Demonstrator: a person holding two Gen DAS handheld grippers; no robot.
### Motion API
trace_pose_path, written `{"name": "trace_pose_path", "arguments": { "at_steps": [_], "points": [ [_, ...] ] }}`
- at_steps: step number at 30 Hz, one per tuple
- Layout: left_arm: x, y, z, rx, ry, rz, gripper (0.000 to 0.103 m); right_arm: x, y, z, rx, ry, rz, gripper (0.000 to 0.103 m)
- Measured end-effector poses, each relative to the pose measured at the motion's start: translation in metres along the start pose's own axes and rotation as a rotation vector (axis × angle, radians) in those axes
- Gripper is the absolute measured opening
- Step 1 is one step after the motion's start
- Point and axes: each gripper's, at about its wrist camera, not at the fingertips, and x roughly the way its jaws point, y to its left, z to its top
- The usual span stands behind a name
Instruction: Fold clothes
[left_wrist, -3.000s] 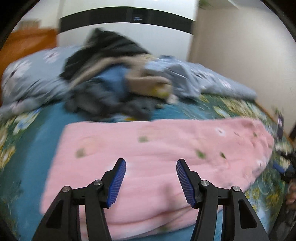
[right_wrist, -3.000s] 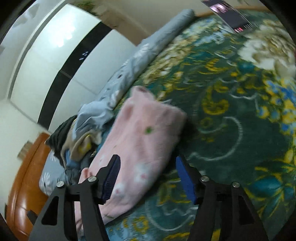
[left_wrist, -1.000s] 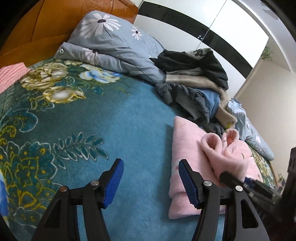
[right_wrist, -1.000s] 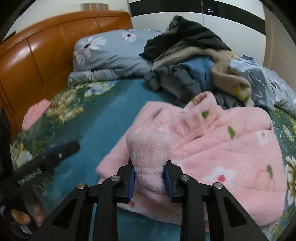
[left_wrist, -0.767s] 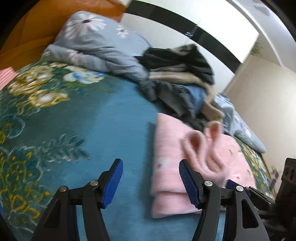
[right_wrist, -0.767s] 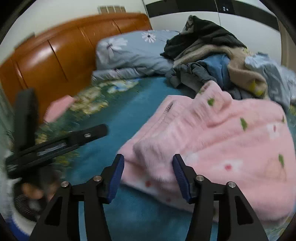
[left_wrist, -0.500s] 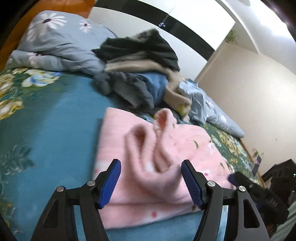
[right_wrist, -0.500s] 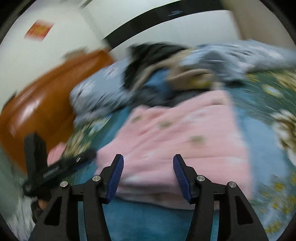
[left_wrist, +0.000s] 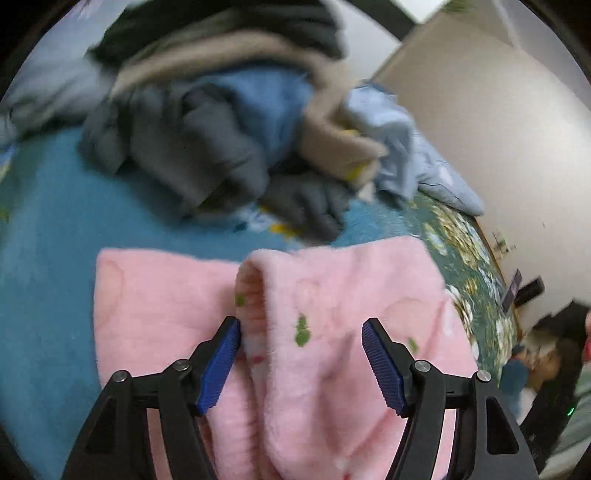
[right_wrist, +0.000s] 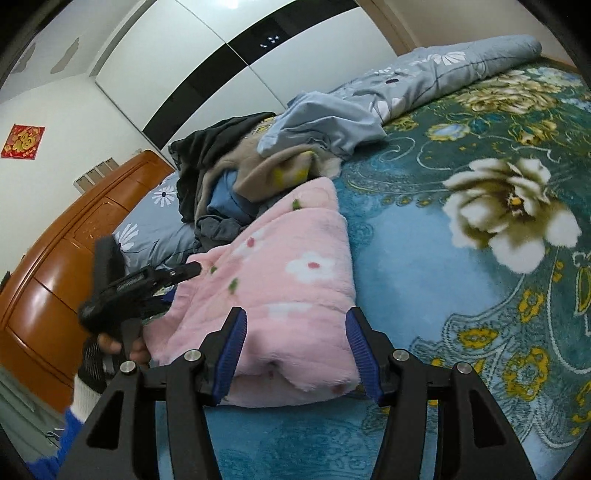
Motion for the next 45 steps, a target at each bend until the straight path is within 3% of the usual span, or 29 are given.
{"name": "trace_pose_path", "arguments": {
  "at_steps": [4, 5, 6, 9, 13, 15, 18, 23, 25, 30, 32, 33, 38, 40, 45],
  "points": [
    [-0.013, 0.003, -0.008, -0.029, -0.033, -0.117, 0.067, 0.003, -0.007, -0.001, 0.023, 0.008, -0.001, 0.057],
    [-0.015, 0.001, -0.01, -0.022, -0.037, -0.121, 0.06, 0.004, -0.009, -0.002, 0.029, 0.01, -0.001, 0.057],
    [-0.016, -0.003, -0.014, -0.006, -0.039, -0.093, 0.046, 0.004, -0.011, -0.002, 0.035, 0.012, -0.001, 0.057],
    [-0.017, -0.016, -0.026, 0.063, -0.037, 0.01, 0.028, 0.007, -0.017, -0.003, 0.053, 0.018, -0.001, 0.057],
    [-0.022, -0.016, -0.044, 0.1, -0.032, 0.045, 0.027, 0.004, -0.02, -0.004, 0.067, 0.016, 0.001, 0.057],
    [-0.028, -0.014, -0.047, 0.08, -0.059, 0.049, 0.019, 0.003, -0.023, -0.004, 0.078, 0.016, -0.002, 0.057],
    [-0.046, -0.018, -0.047, 0.054, -0.115, -0.005, 0.016, 0.002, -0.026, -0.005, 0.094, 0.019, -0.003, 0.057],
    [-0.095, -0.035, -0.05, 0.063, -0.223, -0.164, 0.015, -0.003, -0.024, -0.005, 0.089, 0.01, -0.005, 0.057],
    [-0.104, -0.029, -0.056, 0.053, -0.234, -0.17, 0.015, -0.004, -0.026, -0.005, 0.093, 0.006, -0.006, 0.057],
    [-0.071, 0.019, -0.079, -0.063, -0.158, 0.084, 0.018, -0.001, -0.03, -0.007, 0.111, 0.02, -0.001, 0.057],
    [-0.067, 0.035, -0.087, -0.124, -0.176, 0.067, 0.024, 0.002, -0.028, -0.009, 0.105, 0.033, 0.003, 0.057],
    [-0.068, 0.036, -0.089, -0.123, -0.188, 0.078, 0.033, 0.002, -0.028, -0.009, 0.101, 0.036, 0.001, 0.057],
    [-0.071, 0.02, -0.094, -0.034, -0.222, 0.195, 0.057, 0.004, -0.025, -0.008, 0.09, 0.04, -0.01, 0.057],
    [-0.066, 0.022, -0.095, -0.045, -0.21, 0.178, 0.063, 0.005, -0.023, -0.005, 0.075, 0.045, -0.008, 0.057],
    [-0.055, 0.046, -0.097, -0.162, -0.194, 0.045, 0.064, 0.014, -0.022, 0.001, 0.042, 0.083, 0.015, 0.057]
  ]
}}
